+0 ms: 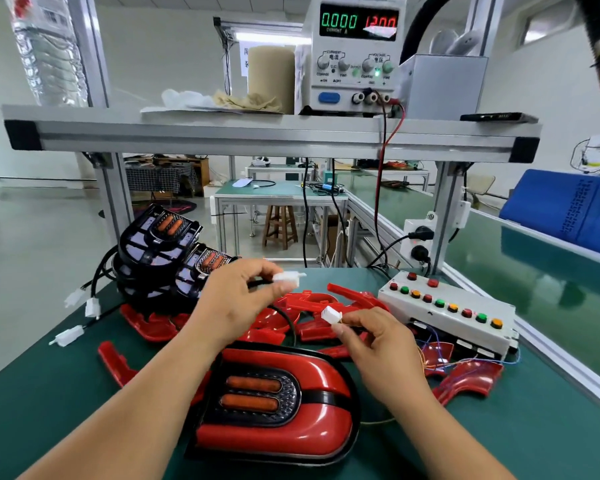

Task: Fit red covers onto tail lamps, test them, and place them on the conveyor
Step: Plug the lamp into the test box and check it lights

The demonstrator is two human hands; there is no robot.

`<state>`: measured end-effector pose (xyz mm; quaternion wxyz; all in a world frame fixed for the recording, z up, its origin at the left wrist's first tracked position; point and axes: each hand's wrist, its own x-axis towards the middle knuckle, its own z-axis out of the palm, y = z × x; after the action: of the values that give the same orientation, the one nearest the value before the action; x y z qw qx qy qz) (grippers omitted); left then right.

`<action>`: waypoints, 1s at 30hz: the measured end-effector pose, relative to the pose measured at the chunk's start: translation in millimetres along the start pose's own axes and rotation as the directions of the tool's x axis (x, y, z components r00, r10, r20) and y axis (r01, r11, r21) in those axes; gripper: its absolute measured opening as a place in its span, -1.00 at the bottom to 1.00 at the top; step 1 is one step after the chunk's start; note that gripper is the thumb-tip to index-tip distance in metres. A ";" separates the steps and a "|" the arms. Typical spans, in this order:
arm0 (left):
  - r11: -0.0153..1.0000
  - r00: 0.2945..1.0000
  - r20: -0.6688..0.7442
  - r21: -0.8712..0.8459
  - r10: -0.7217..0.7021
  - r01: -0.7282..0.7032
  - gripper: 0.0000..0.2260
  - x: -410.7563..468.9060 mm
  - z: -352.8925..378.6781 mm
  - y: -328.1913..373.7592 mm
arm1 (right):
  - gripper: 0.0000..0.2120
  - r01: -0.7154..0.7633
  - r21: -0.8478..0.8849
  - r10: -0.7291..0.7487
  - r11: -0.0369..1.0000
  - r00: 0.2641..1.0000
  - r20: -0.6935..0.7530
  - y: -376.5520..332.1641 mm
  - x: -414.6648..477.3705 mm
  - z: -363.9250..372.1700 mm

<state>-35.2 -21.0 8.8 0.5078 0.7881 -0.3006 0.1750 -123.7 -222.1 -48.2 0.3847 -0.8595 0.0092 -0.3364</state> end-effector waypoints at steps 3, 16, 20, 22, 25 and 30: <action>0.994 0.996 0.062 0.081 0.065 -0.070 -0.87 -4.9 9.2 2.2 | -0.96 0.051 0.034 -0.049 0.998 0.998 -0.047 -1.3 0.0 0.6; 0.961 0.963 0.134 0.115 0.234 -0.250 -0.83 -13.3 18.7 -2.8 | -0.92 0.164 0.040 -0.158 0.986 0.980 -0.119 -2.4 1.2 -0.3; 0.964 0.963 0.145 0.109 0.227 -0.243 -0.83 -13.5 17.4 -2.5 | -0.92 0.147 -0.001 -0.146 0.989 0.987 -0.068 -3.5 1.5 0.0; 0.961 0.961 0.158 0.124 0.227 -0.248 -0.84 -13.8 16.1 -1.6 | -0.92 0.142 -0.025 -0.143 0.990 0.989 -0.042 -3.4 2.1 -0.9; 0.956 0.956 0.192 0.150 0.222 -0.253 -0.82 -13.8 15.4 0.7 | -0.89 0.137 -0.055 -0.137 0.989 0.991 -0.003 -4.4 3.0 -3.3; 0.938 0.947 0.265 0.245 0.180 -0.247 -0.81 -14.1 18.8 4.0 | -0.86 0.163 -0.091 -0.160 0.982 0.986 0.035 -6.7 1.5 -1.8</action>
<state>-49.1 -35.1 -4.6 0.3315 0.8286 -0.4164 0.1736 -125.3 -218.9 -42.0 0.3154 -0.8791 -0.0501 -0.3538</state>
